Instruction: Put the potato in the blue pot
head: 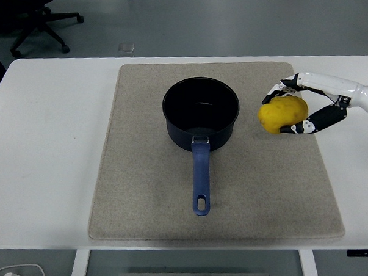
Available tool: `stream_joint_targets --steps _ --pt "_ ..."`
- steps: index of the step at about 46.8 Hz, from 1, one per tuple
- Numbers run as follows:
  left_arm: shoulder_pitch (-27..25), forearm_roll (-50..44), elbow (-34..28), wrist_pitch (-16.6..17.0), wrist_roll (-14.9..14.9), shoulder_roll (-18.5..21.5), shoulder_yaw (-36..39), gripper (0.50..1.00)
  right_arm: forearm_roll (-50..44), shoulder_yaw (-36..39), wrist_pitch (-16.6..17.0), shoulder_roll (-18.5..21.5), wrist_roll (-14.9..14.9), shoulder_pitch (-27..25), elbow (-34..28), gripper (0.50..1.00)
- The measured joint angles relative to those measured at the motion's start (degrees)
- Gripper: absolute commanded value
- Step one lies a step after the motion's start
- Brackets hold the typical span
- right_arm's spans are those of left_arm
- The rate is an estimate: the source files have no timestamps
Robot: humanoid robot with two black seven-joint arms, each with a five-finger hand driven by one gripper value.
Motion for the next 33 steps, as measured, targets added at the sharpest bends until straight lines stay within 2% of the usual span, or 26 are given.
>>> stream_joint_targets --steps 6,18,33 --pt "-0.05 0.0 0.0 0.0 0.0 0.0 0.0 0.996 0.18 -0.19 -0.16 3.2 -2.03 0.6 -0.67 0.5" --pt "-0.05 0.0 0.0 0.0 0.0 0.0 0.0 0.996 4.26 -0.4 -0.56 10.0 -3.79 3.95 -4.08 0.5" --pt "-0.03 0.0 0.0 0.0 0.0 0.0 0.0 0.996 5.49 -1.76 -0.45 19.54 -4.09 7.26 -11.76 0.5"
